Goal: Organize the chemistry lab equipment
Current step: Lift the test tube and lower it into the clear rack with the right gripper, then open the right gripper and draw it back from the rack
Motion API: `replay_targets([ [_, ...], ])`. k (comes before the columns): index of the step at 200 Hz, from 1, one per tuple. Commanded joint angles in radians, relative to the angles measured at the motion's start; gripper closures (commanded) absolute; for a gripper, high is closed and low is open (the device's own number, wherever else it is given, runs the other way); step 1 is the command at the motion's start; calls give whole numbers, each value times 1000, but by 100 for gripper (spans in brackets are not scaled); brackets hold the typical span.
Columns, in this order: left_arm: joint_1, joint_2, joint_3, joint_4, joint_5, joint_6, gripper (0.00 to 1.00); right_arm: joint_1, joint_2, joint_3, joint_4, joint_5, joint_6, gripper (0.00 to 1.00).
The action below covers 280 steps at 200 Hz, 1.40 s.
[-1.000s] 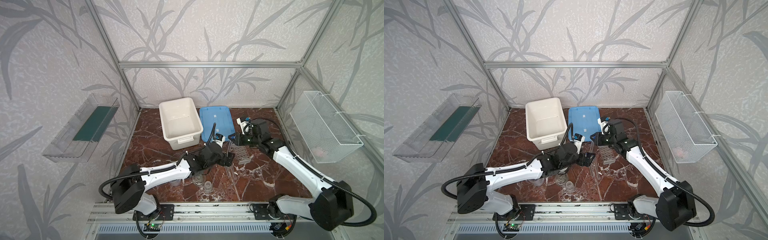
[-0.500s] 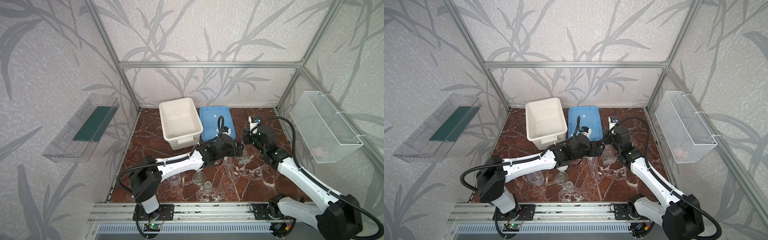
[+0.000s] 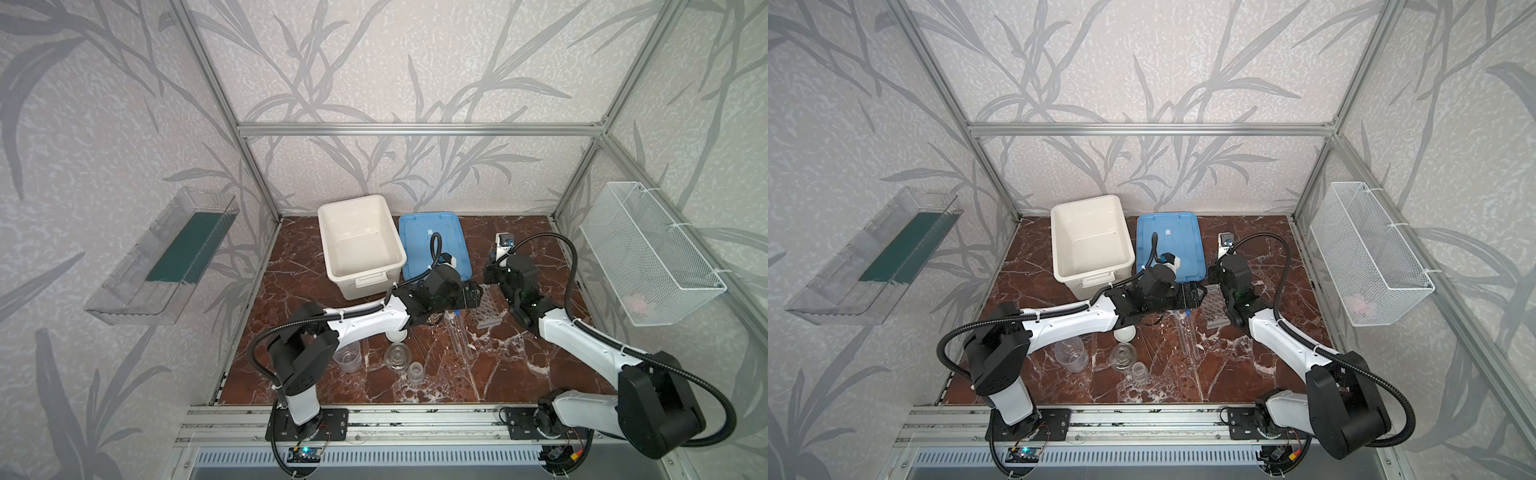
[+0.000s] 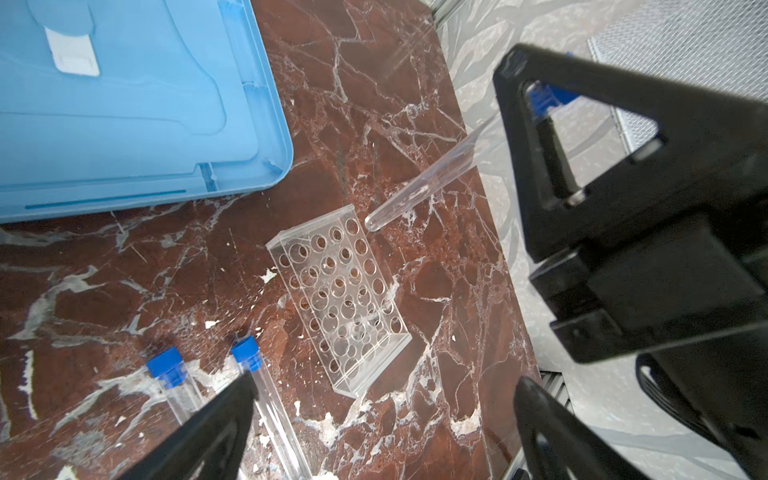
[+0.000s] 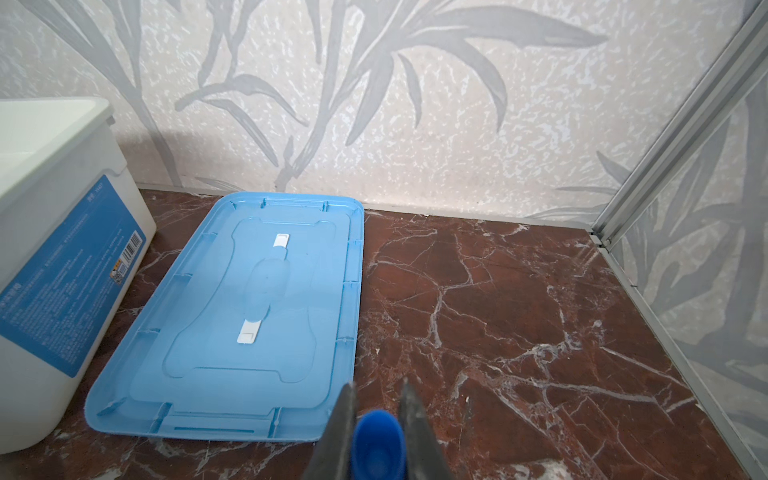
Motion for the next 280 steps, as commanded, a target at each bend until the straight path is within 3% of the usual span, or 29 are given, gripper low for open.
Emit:
replay_targets([
  [1, -5, 16, -4, -16, 10, -3, 2, -7, 16, -19, 108, 23, 16, 82],
  [154, -24, 38, 3, -120, -62, 7, 1, -12, 99, -74, 174, 31, 69, 81],
  [220, -30, 9, -31, -172, -109, 8, 2, -11, 114, -133, 249, 24, 103, 74],
  [234, -34, 7, -17, -240, -131, 16, 2, -11, 101, -126, 232, 25, 108, 62],
  [256, -56, 3, 27, -381, -211, 30, 3, -12, 29, -125, 187, 30, 131, 22],
  [280, -58, 5, 21, -435, -186, -13, 12, -12, -88, -99, 37, 42, 157, 0],
])
